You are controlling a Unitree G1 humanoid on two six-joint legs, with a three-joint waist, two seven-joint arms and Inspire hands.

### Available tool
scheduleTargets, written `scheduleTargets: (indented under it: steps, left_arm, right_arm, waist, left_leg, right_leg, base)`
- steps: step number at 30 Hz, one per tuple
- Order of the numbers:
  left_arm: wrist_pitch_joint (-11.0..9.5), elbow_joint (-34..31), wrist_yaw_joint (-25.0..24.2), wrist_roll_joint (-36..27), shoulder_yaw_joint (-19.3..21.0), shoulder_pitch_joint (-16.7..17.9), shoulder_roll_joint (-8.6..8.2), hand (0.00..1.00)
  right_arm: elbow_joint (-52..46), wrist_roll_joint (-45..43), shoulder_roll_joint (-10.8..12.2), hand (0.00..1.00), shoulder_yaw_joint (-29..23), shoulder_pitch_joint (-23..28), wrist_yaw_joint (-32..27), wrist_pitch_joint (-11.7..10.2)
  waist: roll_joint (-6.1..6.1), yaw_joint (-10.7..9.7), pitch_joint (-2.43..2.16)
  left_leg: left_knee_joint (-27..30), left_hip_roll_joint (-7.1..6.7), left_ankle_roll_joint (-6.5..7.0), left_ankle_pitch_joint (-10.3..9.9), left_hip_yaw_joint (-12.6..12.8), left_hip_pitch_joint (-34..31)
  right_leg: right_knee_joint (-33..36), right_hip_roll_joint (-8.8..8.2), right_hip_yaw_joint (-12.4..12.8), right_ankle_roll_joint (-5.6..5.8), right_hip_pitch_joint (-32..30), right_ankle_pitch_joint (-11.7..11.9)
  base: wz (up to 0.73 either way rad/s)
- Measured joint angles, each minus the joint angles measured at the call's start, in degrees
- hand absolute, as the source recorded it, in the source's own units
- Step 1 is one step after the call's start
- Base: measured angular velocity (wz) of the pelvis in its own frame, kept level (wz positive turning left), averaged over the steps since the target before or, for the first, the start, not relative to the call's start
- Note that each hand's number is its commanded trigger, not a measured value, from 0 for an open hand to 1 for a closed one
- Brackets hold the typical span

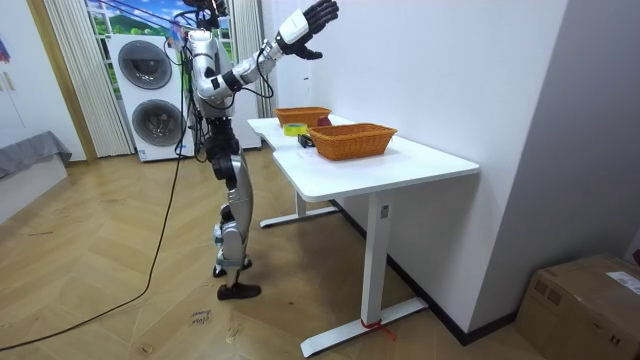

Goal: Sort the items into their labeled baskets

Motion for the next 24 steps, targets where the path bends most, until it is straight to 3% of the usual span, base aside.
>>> scheduleTargets:
  steps: [7, 18, 24]
  left_arm:
    - [0.0, -0.4, -1.5, 0.0, 0.0, 0.0, 0.13, 0.0]
    - [0.0, -0.4, -2.1, -0.1, -0.1, -0.2, 0.09, 0.0]
    - [0.1, -0.3, -1.5, -0.1, -0.5, -0.5, 0.11, 0.0]
  right_arm:
    - [0.0, 0.0, 0.0, 0.0, 3.2, 0.0, 6.6, 0.0]
    - [0.6, -0.5, -0.2, 0.0, 3.7, 0.0, 10.9, 0.0]
    - [4.1, -1.9, -0.7, 0.0, 8.1, 0.1, 15.6, 2.5]
  waist:
    - [1.35, 0.2, 0.06]
    - [1.36, 0.8, 0.05]
    - [1.32, 1.6, 0.03]
  left_leg:
    - [0.0, 0.02, 0.0, 0.0, -0.2, 0.1]
    - [0.0, 0.07, -0.02, 0.0, -0.2, 0.0]
    - [0.0, 0.06, -0.02, 0.0, -0.3, 0.2]
  right_leg:
    - [-0.1, -0.03, -0.4, 0.0, 0.3, 0.0]
    - [0.0, -0.07, -0.7, -0.02, 0.3, 0.0]
    - [-0.2, -0.09, -0.7, -0.02, 0.6, 0.0]
  base:
    - [0.01]
    - [0.01]
    - [0.0]
